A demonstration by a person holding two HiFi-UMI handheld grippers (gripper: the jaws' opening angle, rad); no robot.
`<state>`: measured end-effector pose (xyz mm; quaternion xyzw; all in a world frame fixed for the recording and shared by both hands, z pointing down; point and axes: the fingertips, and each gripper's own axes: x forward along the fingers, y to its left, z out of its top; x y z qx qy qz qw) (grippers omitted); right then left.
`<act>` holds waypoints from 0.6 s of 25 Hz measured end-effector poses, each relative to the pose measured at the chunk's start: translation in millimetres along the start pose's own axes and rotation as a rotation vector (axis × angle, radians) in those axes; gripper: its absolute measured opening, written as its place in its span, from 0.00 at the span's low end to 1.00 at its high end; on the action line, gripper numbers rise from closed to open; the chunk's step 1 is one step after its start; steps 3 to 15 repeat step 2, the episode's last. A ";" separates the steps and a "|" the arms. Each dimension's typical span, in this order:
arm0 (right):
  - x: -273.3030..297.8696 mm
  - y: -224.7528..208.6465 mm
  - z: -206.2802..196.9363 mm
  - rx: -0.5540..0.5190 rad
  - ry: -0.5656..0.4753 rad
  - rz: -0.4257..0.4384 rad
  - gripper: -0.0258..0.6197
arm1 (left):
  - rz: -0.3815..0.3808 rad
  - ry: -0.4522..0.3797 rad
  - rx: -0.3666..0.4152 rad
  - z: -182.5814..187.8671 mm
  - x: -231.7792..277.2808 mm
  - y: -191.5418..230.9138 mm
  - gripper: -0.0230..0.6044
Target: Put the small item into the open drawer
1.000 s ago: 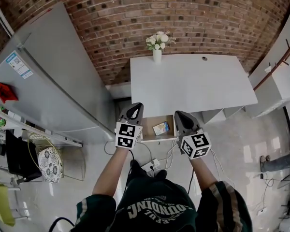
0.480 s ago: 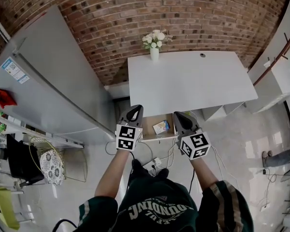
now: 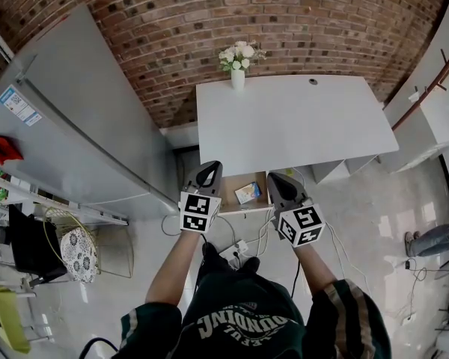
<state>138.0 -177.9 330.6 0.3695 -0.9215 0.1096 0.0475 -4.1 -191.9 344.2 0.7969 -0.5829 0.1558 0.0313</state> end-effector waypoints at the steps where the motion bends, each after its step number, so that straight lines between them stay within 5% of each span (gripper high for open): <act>1: -0.5 -0.4 -0.4 0.000 0.000 0.001 0.08 | 0.003 -0.007 0.002 1.2 -0.4 -0.8 0.06; 15: -1.0 -0.9 -0.8 -0.001 0.000 0.001 0.08 | 0.005 -0.014 0.005 2.5 -0.7 -1.7 0.06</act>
